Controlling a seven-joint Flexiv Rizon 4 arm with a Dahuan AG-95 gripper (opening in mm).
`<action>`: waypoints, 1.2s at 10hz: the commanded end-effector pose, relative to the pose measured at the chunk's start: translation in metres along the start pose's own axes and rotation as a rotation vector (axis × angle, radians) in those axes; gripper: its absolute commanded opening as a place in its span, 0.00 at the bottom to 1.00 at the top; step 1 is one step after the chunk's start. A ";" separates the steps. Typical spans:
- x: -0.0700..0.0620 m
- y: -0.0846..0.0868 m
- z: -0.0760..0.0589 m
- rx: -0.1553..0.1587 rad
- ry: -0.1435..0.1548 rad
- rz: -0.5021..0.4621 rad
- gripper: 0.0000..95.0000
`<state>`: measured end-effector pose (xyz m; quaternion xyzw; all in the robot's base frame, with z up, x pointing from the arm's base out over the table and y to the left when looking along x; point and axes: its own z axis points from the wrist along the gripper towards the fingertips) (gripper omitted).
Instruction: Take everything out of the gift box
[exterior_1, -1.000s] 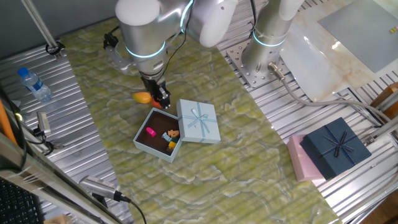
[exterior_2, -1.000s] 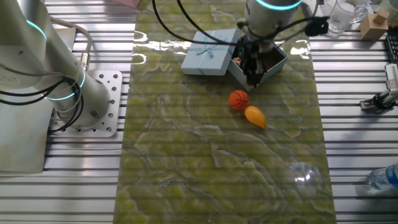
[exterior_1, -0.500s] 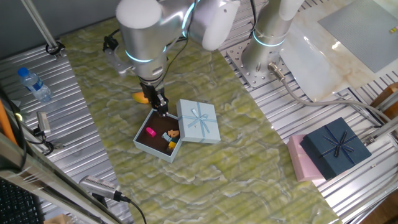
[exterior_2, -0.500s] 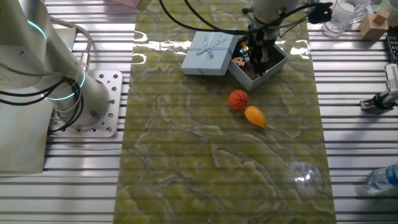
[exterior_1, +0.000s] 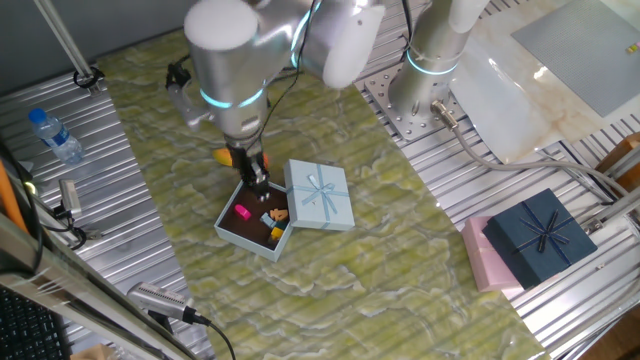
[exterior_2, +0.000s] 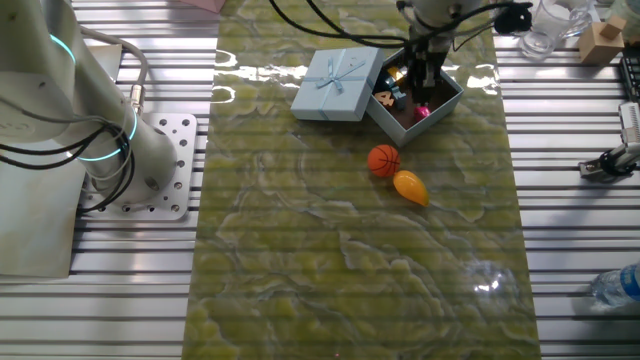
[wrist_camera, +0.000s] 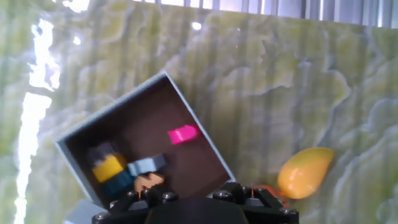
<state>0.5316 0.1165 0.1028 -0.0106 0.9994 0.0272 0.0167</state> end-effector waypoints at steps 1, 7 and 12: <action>-0.001 0.008 0.007 0.000 -0.007 0.024 0.40; 0.003 0.012 0.027 0.013 -0.010 0.053 0.40; 0.004 0.016 0.035 0.008 -0.018 0.073 0.40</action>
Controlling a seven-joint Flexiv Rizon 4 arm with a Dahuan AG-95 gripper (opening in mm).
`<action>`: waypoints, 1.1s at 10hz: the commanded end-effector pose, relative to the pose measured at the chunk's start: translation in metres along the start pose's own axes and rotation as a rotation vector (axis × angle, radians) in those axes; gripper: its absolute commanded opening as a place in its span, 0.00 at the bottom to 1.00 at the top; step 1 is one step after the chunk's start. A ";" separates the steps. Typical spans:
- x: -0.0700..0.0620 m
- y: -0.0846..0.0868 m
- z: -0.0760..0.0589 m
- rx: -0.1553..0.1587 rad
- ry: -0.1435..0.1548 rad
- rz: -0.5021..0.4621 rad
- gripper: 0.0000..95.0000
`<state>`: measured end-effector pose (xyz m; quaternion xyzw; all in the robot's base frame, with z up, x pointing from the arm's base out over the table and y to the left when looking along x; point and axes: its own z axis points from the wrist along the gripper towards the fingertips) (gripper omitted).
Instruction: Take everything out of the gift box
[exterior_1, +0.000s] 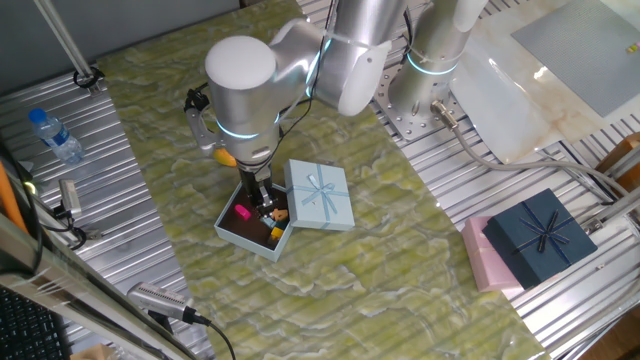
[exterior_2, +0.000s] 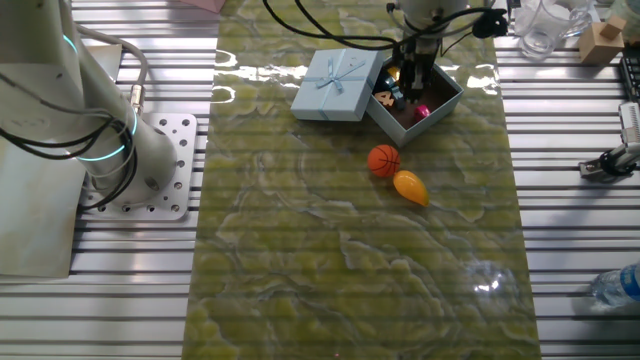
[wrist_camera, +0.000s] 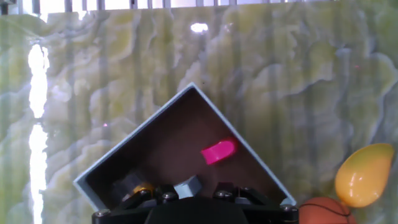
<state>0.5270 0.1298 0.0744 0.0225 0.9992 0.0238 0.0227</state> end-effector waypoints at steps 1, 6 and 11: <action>-0.001 0.006 0.008 0.000 -0.006 0.009 0.40; 0.001 0.016 0.022 -0.001 -0.010 0.013 0.40; 0.007 0.006 0.035 -0.003 -0.023 0.013 0.20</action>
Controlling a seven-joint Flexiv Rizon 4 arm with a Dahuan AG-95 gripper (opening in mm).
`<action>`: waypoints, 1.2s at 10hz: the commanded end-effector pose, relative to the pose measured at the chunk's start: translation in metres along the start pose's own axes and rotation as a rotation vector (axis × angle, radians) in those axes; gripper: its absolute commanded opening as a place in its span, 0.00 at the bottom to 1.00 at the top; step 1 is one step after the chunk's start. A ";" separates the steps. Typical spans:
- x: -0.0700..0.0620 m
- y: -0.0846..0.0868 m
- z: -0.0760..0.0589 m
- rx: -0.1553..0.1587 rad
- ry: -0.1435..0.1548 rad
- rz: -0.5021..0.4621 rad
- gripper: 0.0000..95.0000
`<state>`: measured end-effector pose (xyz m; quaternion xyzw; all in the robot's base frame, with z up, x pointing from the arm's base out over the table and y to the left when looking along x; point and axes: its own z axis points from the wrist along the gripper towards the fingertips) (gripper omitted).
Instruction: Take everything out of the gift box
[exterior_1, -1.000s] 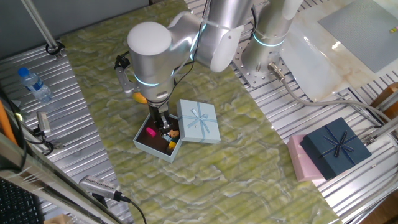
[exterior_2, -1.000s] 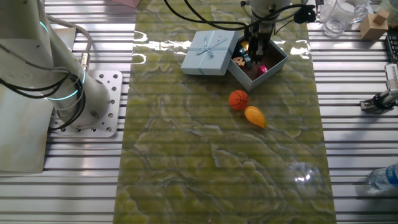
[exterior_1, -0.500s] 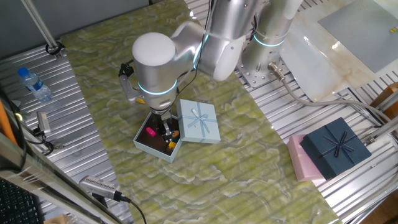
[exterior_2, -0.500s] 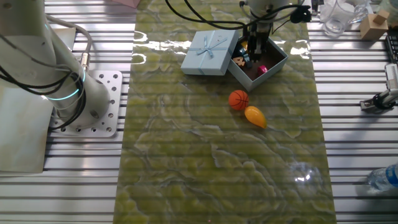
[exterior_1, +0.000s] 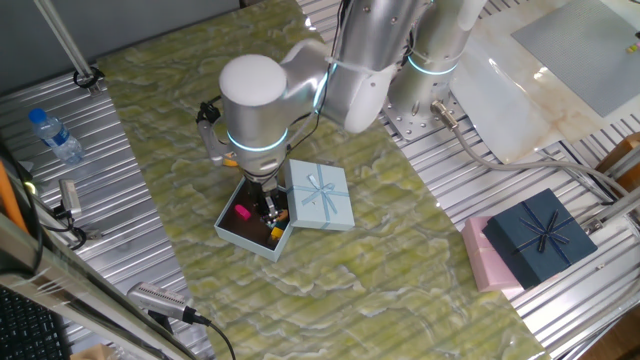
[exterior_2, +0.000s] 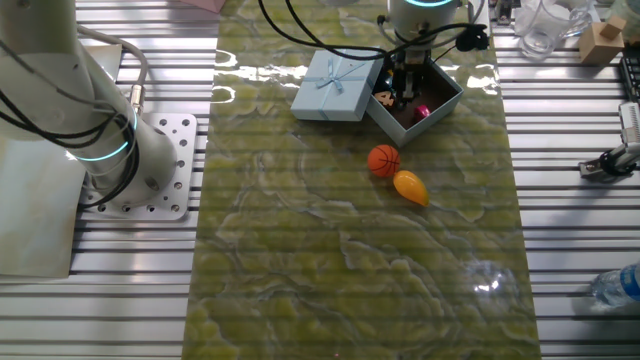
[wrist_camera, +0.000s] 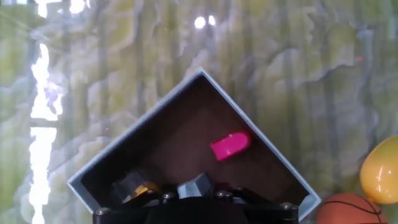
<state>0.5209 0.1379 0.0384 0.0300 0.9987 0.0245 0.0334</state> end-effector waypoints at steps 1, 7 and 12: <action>-0.001 0.000 -0.001 -0.001 -0.006 0.001 0.20; 0.000 0.002 0.001 -0.022 -0.010 -0.015 0.20; 0.000 0.002 0.004 -0.020 -0.012 -0.020 0.20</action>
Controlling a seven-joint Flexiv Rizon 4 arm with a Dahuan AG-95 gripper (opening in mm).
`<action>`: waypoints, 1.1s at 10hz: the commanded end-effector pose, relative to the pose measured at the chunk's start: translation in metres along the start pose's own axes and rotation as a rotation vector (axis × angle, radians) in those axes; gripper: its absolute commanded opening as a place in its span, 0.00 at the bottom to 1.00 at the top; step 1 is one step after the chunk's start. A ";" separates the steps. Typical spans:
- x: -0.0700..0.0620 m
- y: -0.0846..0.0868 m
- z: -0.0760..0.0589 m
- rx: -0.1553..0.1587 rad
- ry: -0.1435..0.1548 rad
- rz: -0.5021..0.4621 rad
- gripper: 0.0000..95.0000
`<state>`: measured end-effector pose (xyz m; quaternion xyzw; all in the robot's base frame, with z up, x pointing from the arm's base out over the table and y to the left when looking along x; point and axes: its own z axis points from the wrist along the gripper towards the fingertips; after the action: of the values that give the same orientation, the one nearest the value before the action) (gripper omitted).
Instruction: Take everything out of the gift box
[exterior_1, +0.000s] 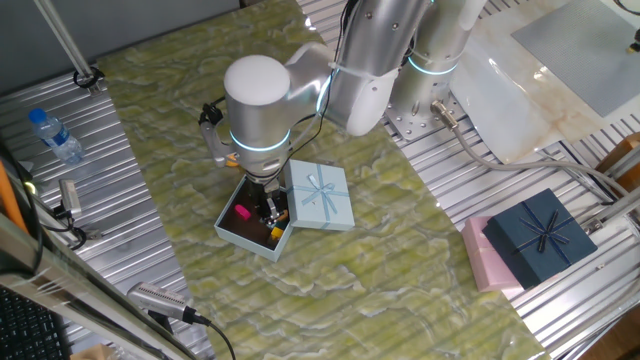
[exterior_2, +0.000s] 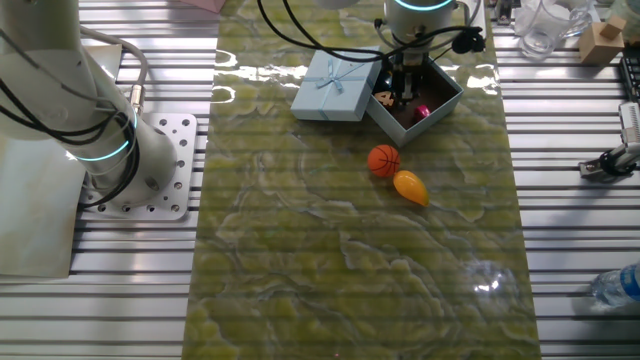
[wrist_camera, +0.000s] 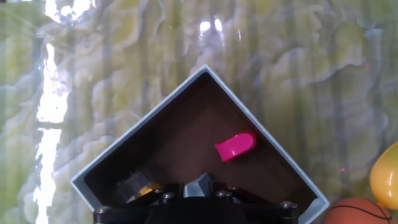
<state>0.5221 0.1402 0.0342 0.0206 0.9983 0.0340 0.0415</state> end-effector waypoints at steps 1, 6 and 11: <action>0.001 0.000 -0.001 0.001 0.001 0.002 0.20; 0.001 0.000 -0.001 0.001 -0.004 0.002 0.00; -0.002 -0.002 -0.013 0.033 -0.009 -0.002 0.00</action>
<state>0.5239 0.1362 0.0481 0.0205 0.9986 0.0148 0.0463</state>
